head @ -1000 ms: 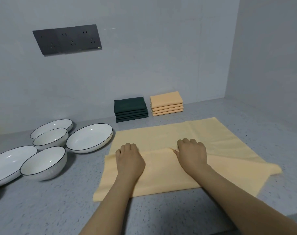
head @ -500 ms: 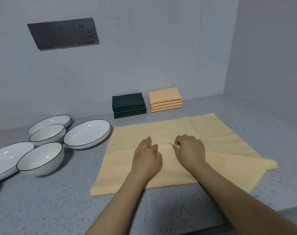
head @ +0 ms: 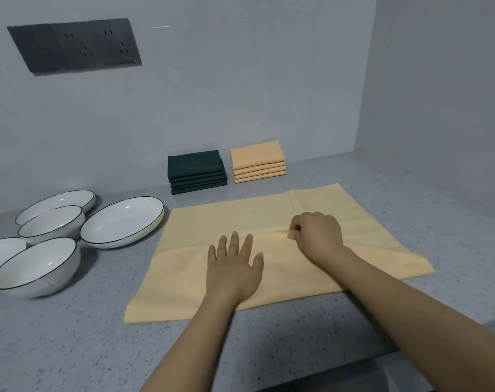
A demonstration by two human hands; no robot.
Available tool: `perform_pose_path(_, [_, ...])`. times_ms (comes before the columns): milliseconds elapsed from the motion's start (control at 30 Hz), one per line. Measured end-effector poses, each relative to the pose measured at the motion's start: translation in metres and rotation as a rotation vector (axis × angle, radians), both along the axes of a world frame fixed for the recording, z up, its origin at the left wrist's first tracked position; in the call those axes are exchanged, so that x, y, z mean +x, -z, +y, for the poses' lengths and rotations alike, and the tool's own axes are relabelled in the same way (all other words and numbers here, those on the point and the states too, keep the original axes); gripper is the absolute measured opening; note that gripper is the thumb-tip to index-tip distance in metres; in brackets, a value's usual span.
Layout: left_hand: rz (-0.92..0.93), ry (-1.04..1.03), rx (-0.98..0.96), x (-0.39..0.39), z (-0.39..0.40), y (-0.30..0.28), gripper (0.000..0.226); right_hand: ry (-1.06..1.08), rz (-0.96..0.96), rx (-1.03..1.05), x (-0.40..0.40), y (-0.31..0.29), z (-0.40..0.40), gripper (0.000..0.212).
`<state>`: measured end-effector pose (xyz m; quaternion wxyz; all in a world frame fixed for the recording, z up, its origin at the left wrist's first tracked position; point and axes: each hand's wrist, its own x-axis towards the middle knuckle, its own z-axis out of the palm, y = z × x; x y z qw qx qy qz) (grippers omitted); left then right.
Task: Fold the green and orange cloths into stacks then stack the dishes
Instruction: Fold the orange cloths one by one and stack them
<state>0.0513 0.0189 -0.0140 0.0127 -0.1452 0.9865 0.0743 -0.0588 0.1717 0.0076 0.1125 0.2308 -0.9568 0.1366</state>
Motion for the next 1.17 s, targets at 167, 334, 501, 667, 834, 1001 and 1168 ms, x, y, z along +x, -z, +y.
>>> perform_pose_path(167, [0.008, -0.006, 0.006, 0.001, -0.001, -0.001, 0.058, 0.063, -0.054, 0.138, -0.014, -0.018, 0.018, 0.033])
perform_pose_path(334, [0.009, -0.002, 0.001, 0.001, 0.001, 0.0, 0.058, 0.211, 0.004, 0.384, -0.024, -0.026, 0.034, 0.013])
perform_pose_path(501, [0.008, -0.006, -0.006, 0.001, 0.0, -0.001, 0.058, 0.038, 0.077, 0.349, -0.01, -0.015, 0.026, 0.039])
perform_pose_path(667, [0.01, -0.006, -0.001, 0.001, 0.001, 0.0, 0.058, -0.294, -0.175, 0.051, 0.034, 0.008, -0.007, 0.047])
perform_pose_path(834, [0.001, -0.005, -0.003, 0.0, 0.001, 0.0, 0.059, -0.133, -0.255, 0.177, 0.03, 0.02, 0.012, 0.057])
perform_pose_path(1001, [0.001, -0.004, -0.007, 0.002, -0.001, 0.001, 0.059, 0.069, -0.288, 0.163, 0.012, 0.022, 0.058, 0.063])
perform_pose_path(1168, [-0.009, -0.004, -0.017, 0.001, 0.001, 0.0, 0.059, 0.204, -0.296, 0.154, 0.004, 0.02, 0.082, 0.068])
